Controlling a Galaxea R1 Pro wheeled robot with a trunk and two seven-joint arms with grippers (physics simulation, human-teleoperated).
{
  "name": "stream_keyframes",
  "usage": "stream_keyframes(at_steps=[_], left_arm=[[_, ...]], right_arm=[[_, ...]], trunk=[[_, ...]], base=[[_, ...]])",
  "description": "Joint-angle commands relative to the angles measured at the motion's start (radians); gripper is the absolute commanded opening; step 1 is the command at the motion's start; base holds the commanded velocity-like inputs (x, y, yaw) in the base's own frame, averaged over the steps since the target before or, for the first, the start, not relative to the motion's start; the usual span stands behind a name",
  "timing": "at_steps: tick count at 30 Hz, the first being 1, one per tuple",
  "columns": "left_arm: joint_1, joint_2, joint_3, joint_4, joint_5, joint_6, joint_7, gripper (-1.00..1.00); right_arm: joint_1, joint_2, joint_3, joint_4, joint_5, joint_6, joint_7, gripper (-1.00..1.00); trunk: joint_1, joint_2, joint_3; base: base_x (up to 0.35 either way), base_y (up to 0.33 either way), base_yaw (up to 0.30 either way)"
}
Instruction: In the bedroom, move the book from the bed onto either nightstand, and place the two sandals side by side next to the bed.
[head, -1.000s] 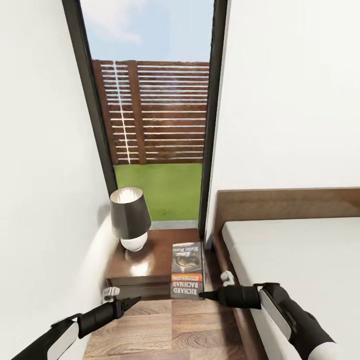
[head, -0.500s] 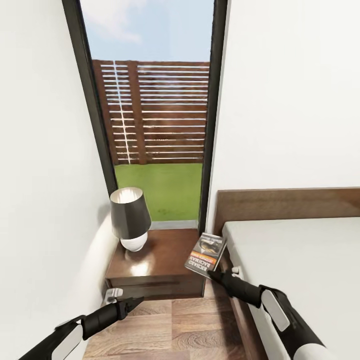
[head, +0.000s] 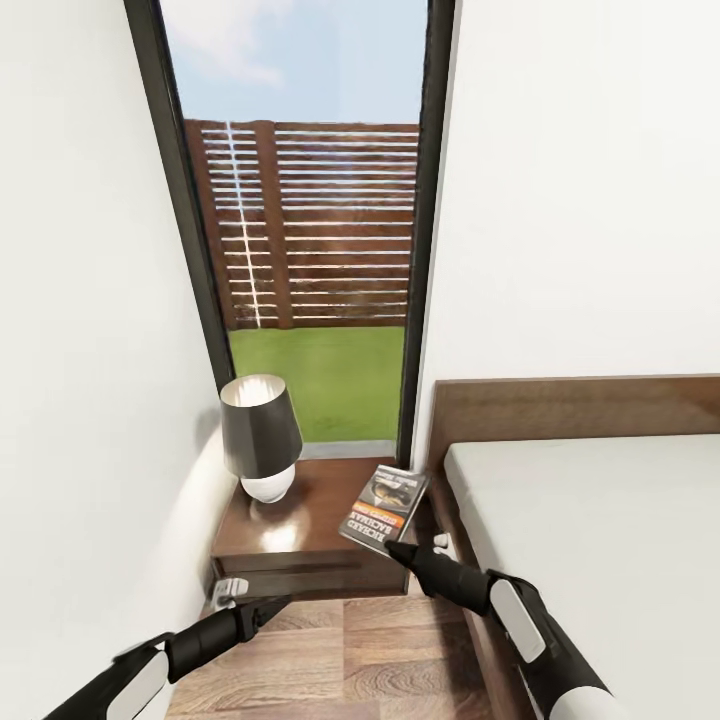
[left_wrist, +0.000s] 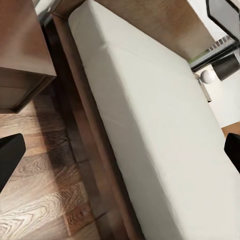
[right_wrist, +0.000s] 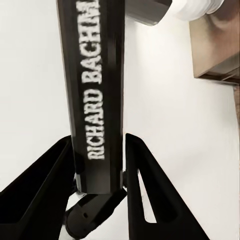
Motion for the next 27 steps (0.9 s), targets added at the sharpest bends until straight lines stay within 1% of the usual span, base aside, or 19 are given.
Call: stream_keyframes(at_steps=[1, 6, 11, 15, 17, 22, 27], left_arm=[[-0.001, -0.002, -0.004, 0.000, 0.011, 0.010, -0.002, 1.00], [-0.001, -0.004, -0.004, 0.011, 0.011, 0.010, -0.002, 1.00], [-0.001, -0.014, -0.004, 0.029, 0.011, 0.005, -0.002, 1.00], [-0.001, -0.017, -0.004, 0.032, 0.011, 0.000, -0.002, 1.00], [-0.001, -0.018, -0.004, 0.033, 0.011, -0.001, -0.002, 1.00], [-0.001, -0.019, -0.004, 0.033, 0.011, -0.002, -0.002, 1.00], [-0.001, -0.019, -0.004, 0.034, 0.011, -0.002, -0.002, 1.00]], right_arm=[[-0.001, 0.008, -0.004, 0.000, 0.002, 0.006, 0.002, -1.00], [-0.001, 0.010, -0.004, 0.000, 0.001, 0.007, 0.002, -1.00], [-0.001, 0.011, -0.004, 0.000, 0.000, 0.007, 0.002, -1.00], [-0.001, 0.014, -0.004, 0.002, 0.000, 0.007, 0.002, -1.00], [-0.001, 0.019, -0.003, 0.003, 0.000, 0.007, 0.002, -1.00], [-0.001, 0.042, 0.000, 0.005, 0.001, 0.007, 0.002, -1.00], [-0.001, 0.048, 0.016, 0.007, 0.001, 0.006, 0.001, -1.00]], trunk=[[0.000, -0.001, -0.001], [0.000, -0.001, -0.001], [0.000, -0.001, -0.001], [0.000, -0.001, -0.001], [0.000, -0.001, -0.001], [0.000, -0.001, -0.001], [0.000, -0.001, -0.001]], base=[[0.000, 0.000, 0.000], [0.072, 0.000, 0.000], [0.284, 0.000, 0.000], [0.292, 0.000, 0.000], [0.145, 0.000, 0.000], [0.107, 0.000, 0.000], [0.275, 0.000, 0.000]])
